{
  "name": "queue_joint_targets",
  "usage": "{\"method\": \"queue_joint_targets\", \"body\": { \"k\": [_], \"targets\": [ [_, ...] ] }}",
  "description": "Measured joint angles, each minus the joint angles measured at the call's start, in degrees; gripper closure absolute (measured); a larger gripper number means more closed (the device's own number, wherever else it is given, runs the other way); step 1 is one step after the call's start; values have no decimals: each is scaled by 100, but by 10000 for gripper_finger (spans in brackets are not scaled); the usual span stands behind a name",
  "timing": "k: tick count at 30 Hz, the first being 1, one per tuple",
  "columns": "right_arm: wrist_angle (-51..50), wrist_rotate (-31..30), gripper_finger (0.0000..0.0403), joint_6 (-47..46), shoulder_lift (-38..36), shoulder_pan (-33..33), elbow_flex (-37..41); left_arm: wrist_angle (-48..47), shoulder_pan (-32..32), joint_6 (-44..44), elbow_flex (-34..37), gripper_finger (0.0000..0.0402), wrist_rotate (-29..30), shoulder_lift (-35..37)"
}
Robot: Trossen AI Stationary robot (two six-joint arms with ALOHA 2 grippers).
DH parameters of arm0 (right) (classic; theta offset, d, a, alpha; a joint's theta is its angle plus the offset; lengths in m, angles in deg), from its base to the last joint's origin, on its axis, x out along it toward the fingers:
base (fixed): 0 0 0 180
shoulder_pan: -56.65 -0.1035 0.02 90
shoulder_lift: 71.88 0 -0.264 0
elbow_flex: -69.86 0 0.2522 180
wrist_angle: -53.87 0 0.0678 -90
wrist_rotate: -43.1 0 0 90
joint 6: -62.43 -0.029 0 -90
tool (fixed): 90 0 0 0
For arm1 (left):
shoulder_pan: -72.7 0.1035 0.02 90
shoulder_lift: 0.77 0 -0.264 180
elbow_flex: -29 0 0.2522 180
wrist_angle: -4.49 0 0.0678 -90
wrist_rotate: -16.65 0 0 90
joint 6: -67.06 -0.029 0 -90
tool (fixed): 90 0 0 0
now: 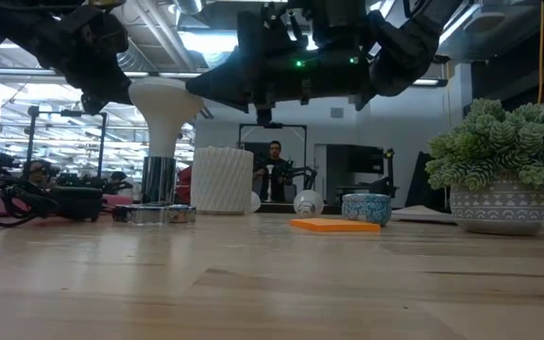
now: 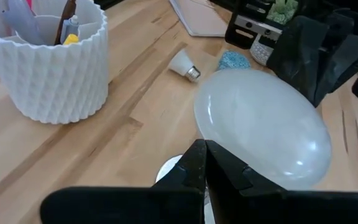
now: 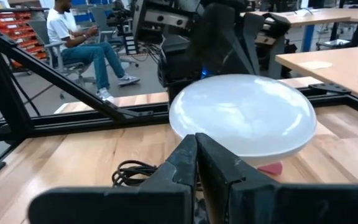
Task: Screw lightbulb
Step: Remove the light bulb from the silver lamp
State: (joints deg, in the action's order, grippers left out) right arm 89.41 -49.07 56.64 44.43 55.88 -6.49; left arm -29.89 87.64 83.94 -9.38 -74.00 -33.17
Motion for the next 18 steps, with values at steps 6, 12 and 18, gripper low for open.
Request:
{"method": "queue_joint_targets", "body": {
  "k": [6, 12, 18],
  "targets": [
    [-22, -40, 384, 1, -4, 53, 4, -61, -239, 247, 0, 402, 88, 5],
    [-24, -222, 384, 7, -7, 54, 10, -162, -440, 517, -9, 402, 129, 14],
    [-31, -497, 384, 10, -11, 54, 13, -196, -500, 598, -9, 402, 122, 15]
  ]
}}
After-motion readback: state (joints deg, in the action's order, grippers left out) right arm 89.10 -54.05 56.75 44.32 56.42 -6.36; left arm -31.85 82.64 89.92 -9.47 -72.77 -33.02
